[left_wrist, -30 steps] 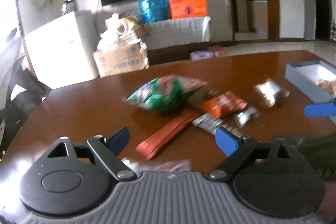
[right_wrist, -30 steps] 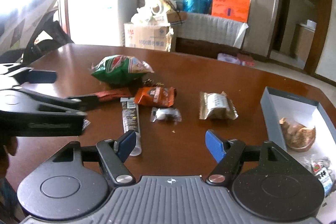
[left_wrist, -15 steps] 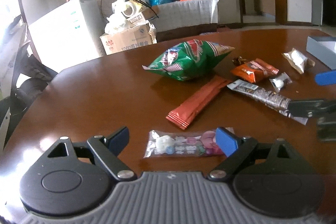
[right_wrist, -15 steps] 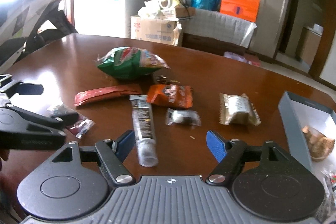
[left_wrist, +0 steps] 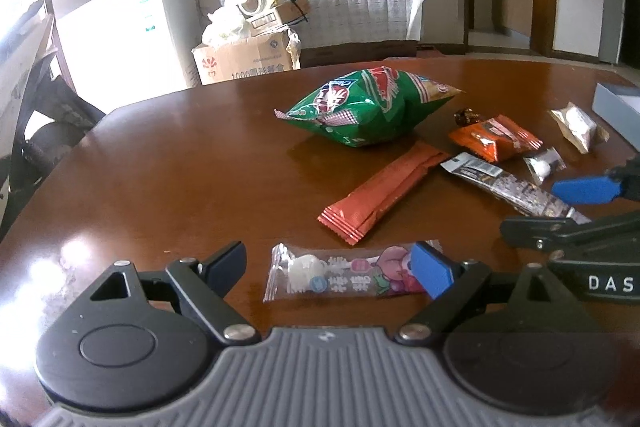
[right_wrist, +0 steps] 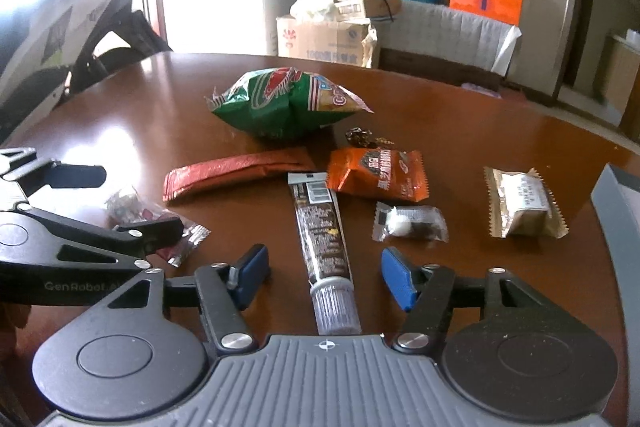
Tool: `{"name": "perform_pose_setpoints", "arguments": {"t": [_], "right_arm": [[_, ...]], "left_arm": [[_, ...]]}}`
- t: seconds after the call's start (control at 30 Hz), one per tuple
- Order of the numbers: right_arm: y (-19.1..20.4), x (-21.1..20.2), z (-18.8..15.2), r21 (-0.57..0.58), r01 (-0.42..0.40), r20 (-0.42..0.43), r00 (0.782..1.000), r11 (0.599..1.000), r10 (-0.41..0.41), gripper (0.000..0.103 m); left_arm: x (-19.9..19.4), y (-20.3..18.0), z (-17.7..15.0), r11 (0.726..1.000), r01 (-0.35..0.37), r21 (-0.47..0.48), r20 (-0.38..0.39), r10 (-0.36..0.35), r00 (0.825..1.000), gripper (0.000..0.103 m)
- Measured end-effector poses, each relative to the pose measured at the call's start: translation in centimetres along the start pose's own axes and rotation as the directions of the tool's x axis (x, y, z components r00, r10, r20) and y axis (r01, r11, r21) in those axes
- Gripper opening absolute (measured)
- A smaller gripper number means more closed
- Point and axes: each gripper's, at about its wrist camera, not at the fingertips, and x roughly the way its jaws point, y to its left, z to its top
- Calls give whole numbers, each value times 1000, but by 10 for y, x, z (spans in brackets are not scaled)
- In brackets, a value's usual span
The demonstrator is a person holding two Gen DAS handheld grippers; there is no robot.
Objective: Organize snacks
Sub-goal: 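Grasp the dark tube with the right gripper while the left gripper grasps the candy packet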
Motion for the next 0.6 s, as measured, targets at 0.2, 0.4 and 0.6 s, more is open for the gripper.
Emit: {"name": "perform_pose_setpoints", "arguments": {"t": [0.2, 0.4, 0.6], "right_arm": [[-8, -5, 4, 15, -21, -12, 1000, 1000, 21, 26], [-10, -13, 4, 14, -33, -36, 999, 999, 34, 25], [-6, -26, 9, 11, -34, -43, 998, 999, 35, 25]], "left_arm": [[6, 3, 3, 998, 51, -31, 9, -51, 999, 72], [6, 2, 9, 993, 118, -21, 11, -118, 993, 27], [6, 3, 15, 990, 138, 3, -1, -138, 990, 6]]}}
